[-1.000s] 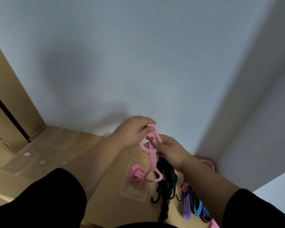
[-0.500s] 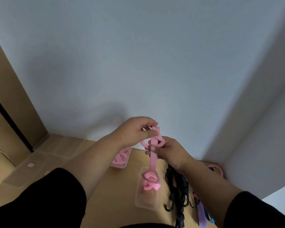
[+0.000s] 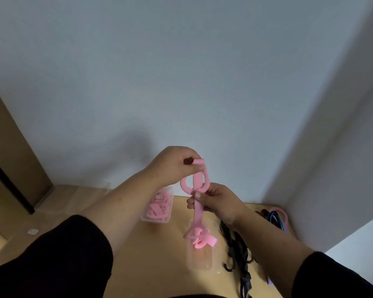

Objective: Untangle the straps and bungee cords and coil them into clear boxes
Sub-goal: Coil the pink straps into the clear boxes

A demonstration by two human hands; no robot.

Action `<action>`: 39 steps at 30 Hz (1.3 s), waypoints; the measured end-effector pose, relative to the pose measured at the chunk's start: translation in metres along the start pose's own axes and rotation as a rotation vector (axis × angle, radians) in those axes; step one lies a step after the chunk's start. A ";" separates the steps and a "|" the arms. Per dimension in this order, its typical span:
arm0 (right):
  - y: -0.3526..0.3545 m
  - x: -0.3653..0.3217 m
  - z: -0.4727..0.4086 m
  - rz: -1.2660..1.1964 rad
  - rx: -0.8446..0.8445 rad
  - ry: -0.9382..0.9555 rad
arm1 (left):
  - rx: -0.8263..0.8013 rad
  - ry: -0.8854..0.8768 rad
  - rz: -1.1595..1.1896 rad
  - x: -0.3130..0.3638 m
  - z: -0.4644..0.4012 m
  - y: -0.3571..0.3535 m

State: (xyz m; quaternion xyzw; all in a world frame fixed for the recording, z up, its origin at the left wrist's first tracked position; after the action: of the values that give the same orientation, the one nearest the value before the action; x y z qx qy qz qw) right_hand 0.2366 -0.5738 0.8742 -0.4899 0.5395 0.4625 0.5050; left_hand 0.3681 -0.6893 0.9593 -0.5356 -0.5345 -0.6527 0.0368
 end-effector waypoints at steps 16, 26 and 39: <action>-0.023 0.011 -0.006 -0.361 0.196 -0.336 | 0.053 -0.212 -0.082 -0.017 0.019 -0.009; -0.025 0.001 -0.012 -0.618 0.179 -0.262 | 0.001 -0.269 -0.120 -0.032 0.053 -0.037; -0.016 0.000 -0.018 -0.245 0.285 -0.130 | -0.024 0.309 0.527 -0.071 0.069 -0.065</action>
State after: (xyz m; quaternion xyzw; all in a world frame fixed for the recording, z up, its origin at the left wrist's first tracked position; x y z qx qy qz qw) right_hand 0.2511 -0.5933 0.8754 -0.4447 0.5021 0.3473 0.6554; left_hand 0.4033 -0.6475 0.8538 -0.5508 -0.3573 -0.7006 0.2794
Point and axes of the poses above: each hand's wrist, its own z-axis away from the middle knuckle, its own y-axis out of the back of the hand, x = y × z, the point moved 3 cm from there along -z, towards the middle knuckle, and after that the axes turned 10 degrees about y, right-handed, at the moved point
